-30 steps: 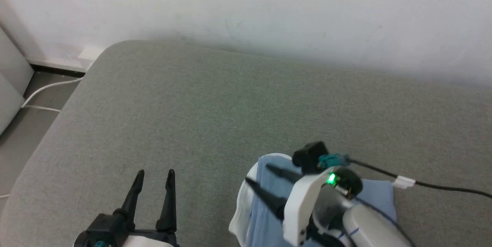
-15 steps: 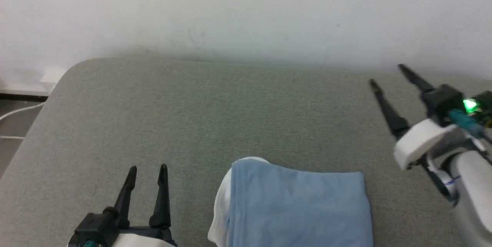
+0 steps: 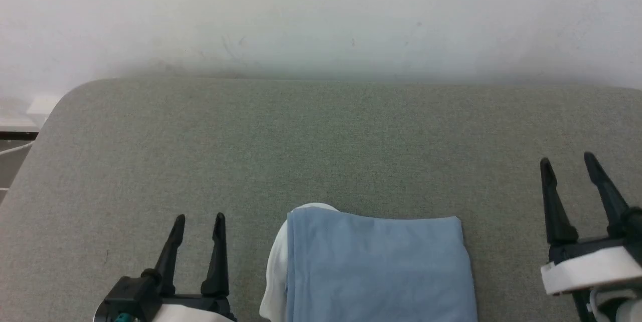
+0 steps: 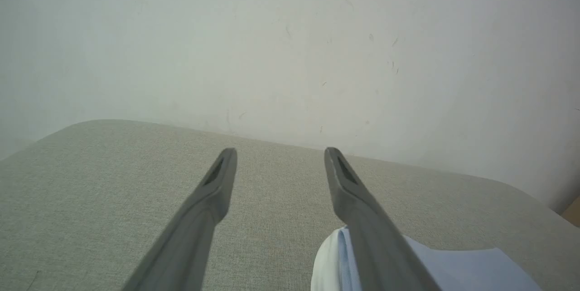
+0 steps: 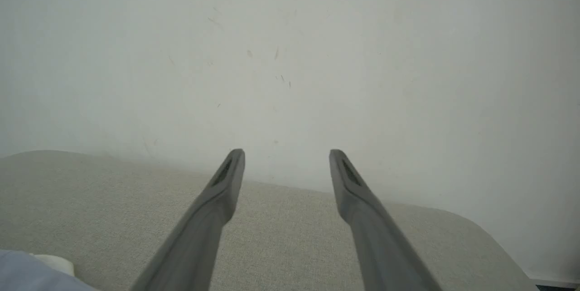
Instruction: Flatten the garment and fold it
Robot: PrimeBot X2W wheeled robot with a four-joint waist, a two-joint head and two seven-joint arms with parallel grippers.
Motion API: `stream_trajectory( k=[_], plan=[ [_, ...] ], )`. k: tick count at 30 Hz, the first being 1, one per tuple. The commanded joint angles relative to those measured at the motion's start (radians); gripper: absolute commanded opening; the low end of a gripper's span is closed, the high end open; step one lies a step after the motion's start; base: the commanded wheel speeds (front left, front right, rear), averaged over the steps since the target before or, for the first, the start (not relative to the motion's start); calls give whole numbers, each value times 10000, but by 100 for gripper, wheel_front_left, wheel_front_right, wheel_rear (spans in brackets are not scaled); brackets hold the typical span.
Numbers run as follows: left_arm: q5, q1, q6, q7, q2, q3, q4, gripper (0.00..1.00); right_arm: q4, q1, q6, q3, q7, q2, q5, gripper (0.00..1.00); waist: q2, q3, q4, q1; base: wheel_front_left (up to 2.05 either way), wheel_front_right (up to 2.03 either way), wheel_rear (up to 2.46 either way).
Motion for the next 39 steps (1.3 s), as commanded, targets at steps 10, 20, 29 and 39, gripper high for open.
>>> stream_trajectory(
  k=[10, 20, 29, 39],
  plan=[
    [271, -63, 89, -47, -18, -42, 16, 100, -194, 1211, -9, -18, -524, 745, -374, 100, 0, 114, -36, 1, 0, 0, 0],
    [651, -148, 104, -47, -18, -61, -125, 100, -97, 1179, -9, 360, -101, 537, 57, 100, 0, 293, 27, 1, 0, 0, 0],
    [366, -333, 78, -47, -18, -184, 135, 100, -693, 1262, -9, 2009, 4531, -1457, 3721, 100, 0, 774, 236, 1, 0, 0, 0],
    [334, -733, 46, -47, -18, -446, 354, 100, -69, 948, -9, 1860, 7924, -1616, 5955, 100, 0, 1298, 721, 1, 0, 0, 0]
  ],
)
